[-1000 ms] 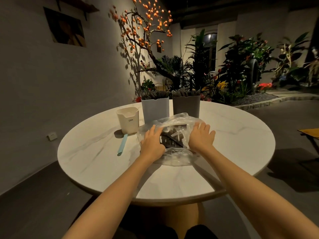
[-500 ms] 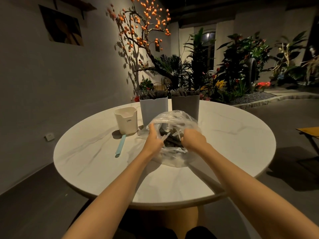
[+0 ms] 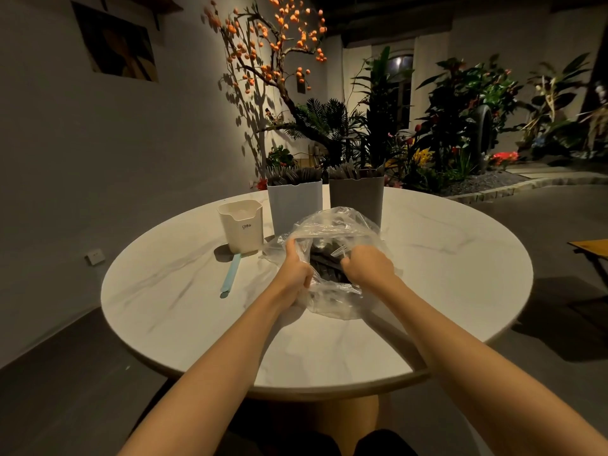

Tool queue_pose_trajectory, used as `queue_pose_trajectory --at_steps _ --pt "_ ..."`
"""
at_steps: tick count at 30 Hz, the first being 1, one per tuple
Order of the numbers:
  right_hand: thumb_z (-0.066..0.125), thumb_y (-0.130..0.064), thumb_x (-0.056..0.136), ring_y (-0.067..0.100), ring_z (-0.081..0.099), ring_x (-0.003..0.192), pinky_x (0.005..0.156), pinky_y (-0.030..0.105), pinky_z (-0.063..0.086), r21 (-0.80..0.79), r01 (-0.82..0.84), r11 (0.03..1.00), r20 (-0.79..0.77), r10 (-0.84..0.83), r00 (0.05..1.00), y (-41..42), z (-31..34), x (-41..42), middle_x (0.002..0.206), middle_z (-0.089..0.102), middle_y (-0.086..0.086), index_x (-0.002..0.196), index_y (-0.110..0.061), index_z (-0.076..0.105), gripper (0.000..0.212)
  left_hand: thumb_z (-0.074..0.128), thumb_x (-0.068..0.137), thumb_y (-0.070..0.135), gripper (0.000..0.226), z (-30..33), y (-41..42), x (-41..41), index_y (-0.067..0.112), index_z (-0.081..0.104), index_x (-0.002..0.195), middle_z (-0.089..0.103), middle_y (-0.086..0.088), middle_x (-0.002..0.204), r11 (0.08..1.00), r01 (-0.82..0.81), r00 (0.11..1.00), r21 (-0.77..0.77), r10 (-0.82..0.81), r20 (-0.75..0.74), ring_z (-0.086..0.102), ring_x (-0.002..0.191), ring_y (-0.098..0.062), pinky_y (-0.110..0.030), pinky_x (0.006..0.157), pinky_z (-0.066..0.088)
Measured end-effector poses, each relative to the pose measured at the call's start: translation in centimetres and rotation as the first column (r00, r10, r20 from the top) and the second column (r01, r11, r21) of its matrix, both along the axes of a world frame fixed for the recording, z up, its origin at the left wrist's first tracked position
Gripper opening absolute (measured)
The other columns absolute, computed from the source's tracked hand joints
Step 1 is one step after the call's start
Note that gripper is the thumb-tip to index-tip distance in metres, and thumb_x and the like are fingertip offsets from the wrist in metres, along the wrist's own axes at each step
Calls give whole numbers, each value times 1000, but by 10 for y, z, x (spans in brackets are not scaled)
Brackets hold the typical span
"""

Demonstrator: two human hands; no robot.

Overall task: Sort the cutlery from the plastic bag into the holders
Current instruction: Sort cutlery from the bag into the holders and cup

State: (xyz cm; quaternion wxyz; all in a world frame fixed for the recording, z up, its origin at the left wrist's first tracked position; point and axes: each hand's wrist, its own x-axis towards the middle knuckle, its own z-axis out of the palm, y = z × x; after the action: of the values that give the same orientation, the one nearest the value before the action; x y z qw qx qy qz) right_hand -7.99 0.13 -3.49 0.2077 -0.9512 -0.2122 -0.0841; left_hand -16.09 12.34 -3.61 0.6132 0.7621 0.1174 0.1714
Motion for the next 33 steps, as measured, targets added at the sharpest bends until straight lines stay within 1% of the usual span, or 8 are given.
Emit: queue_pose_trajectory --at_steps 7,10,13,15,17,22,29,33 --pt "46 -32 97 34 55 105 82 36 41 -11 -130 991 -55 130 990 19 0 5 110 63 20 74 -6 56 36 27 74 -26 97 0 0 1 32 10 150 37 -9 130 993 51 998 -103 -54 -26 52 85 -21 -32 56 37" --pt "44 -37 99 29 53 99 86 36 39 1 -151 989 -65 151 986 25 5 0 92 62 16 64 -7 47 46 27 72 -27 100 -4 2 2 34 10 150 40 -12 134 992 54 998 -117 -57 -20 58 96 -25 -28 46 44" --pt "42 -52 95 27 44 111 99 39 33 -58 -156 986 -148 146 978 30 3 1 93 58 13 67 -7 50 54 32 75 -25 99 -9 1 4 43 14 146 39 -8 139 977 28 1000 -212 -27 6 56 115 -33 -43 72 60" --pt "49 -58 87 35 36 126 100 39 31 -82 -123 989 -195 105 975 33 -1 5 122 53 20 85 -8 56 51 38 78 -21 96 -13 3 10 50 22 140 37 -7 143 982 -34 999 -184 40 33 47 125 -36 -55 85 55" --pt "54 -55 83 36 39 123 91 37 33 -101 -117 988 -200 95 975 32 1 7 122 53 19 85 -12 54 43 42 75 -17 93 -19 10 20 51 27 136 35 -7 145 992 -89 993 -93 95 65 40 131 -36 -57 95 50" --pt "55 -31 88 24 49 89 76 31 36 -149 -164 975 -214 130 968 25 15 6 90 55 7 78 -12 53 22 43 66 -15 88 -19 15 22 39 38 136 36 -9 141 984 -179 982 26 176 68 41 127 -32 -50 102 46" --pt "55 -47 91 27 54 96 85 36 44 -261 -162 952 -111 137 984 32 11 6 90 52 6 92 -13 56 34 52 85 -9 40 -11 7 13 10 53 121 38 -12 135 910 -352 933 220 323 159 40 115 -17 -22 92 38" --pt "59 -31 92 26 57 91 81 33 49 -274 -151 950 -145 115 983 31 14 13 98 60 9 107 -7 62 29 60 87 3 26 -12 6 13 11 56 112 39 -11 129 863 -424 899 276 364 243 40 115 -21 -22 91 37"
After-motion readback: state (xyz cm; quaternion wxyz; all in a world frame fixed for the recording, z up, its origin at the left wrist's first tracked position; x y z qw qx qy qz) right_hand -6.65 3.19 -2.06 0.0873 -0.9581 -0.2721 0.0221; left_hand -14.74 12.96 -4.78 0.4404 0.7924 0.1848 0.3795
